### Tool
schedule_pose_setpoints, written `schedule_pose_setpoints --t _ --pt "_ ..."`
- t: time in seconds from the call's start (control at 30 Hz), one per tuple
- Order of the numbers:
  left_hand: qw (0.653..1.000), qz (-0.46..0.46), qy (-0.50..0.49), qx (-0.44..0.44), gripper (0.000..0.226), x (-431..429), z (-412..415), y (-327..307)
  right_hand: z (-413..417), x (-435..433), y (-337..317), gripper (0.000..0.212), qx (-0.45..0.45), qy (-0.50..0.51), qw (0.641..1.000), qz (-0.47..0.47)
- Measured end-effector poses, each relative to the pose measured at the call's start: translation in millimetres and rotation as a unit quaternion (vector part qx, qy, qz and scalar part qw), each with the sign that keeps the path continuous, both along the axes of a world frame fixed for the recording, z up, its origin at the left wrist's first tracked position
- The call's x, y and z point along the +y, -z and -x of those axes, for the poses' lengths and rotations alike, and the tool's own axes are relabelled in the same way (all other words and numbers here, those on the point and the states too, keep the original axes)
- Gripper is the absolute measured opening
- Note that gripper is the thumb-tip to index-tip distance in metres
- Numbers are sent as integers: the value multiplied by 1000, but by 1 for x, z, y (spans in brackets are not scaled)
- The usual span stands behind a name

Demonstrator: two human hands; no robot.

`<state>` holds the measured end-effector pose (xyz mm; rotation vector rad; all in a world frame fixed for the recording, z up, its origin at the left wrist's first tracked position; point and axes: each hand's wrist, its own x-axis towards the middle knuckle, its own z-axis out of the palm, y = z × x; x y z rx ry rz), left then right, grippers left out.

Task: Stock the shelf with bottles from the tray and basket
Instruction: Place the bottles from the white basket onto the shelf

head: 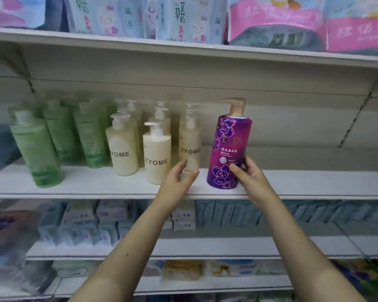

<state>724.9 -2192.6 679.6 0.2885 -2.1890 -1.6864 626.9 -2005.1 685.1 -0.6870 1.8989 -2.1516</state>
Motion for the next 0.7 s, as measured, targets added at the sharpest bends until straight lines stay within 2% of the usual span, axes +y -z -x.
schedule_pose_setpoints --t 0.27,0.43,0.57,0.7 --pt "999 5 6 -38 61 0 3 1 3 5 2 64 11 -27 999 -19" --pt "998 38 11 -51 59 2 3 4 4 16 1 66 -20 -46 999 1" --pt "998 29 5 -55 58 2 3 1 6 18 2 71 -39 -40 998 13" --pt "998 31 5 -58 58 2 3 1 3 13 1 84 -5 -25 998 -56"
